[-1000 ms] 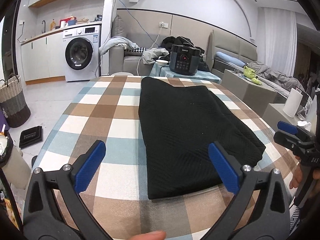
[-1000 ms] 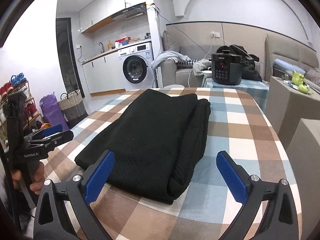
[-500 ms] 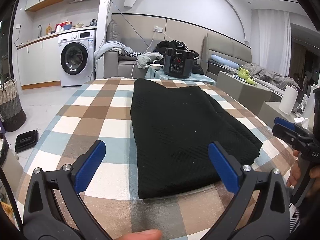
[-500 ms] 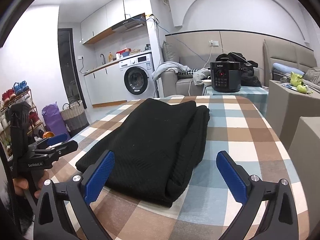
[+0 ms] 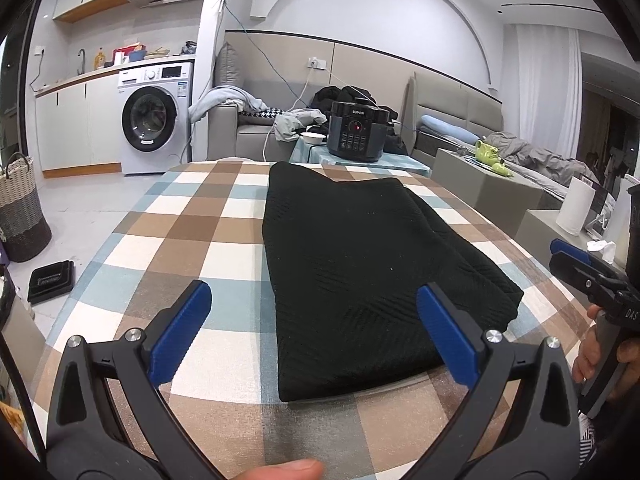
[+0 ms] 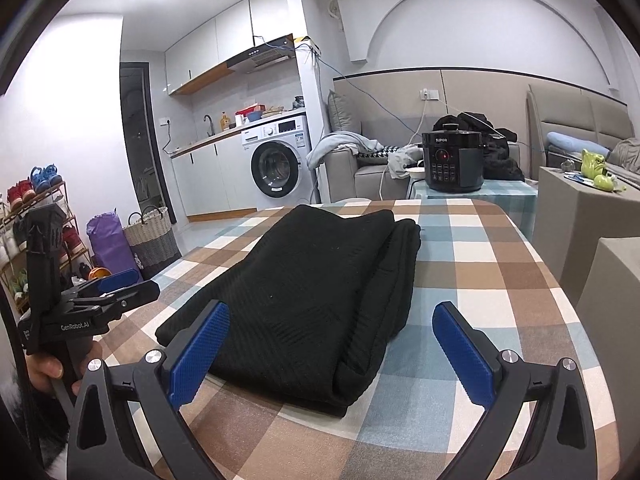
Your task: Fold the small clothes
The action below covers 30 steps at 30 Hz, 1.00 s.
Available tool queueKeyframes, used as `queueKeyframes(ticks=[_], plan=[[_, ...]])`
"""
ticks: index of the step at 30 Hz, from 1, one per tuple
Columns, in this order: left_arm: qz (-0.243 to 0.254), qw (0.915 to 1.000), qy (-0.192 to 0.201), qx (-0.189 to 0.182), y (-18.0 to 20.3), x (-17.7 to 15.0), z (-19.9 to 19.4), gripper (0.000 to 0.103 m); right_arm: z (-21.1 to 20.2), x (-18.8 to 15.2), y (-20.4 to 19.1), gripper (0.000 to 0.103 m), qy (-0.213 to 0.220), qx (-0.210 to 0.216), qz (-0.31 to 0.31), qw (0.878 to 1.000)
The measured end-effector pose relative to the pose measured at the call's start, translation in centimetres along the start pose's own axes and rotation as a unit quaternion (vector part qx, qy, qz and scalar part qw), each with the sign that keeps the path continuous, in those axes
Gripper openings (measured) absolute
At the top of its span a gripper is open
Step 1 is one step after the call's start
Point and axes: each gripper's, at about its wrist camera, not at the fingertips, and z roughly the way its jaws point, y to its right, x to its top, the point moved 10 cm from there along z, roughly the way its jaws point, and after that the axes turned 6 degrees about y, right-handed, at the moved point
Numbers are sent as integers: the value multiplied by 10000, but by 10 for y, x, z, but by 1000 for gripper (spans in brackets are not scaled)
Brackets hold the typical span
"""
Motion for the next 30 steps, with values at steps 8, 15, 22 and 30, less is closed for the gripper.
queueKeyframes(ticks=[8,15,22,30], plan=[[18,10000,13,-61,2,0,-2,102,1,-1,-6,103,-16,-67,-208,9998],[26,10000,21,-63,2,0,-2,102,1,-1,-6,103,-2,-115,-255,9996],[38,10000,28,-73,4,0,-3,102,1,-1,-4,103,4,-107,-195,9998],[66,9999,39,-94,5,1,-3,102,1,-1,-3,103,-11,-127,-174,9998]])
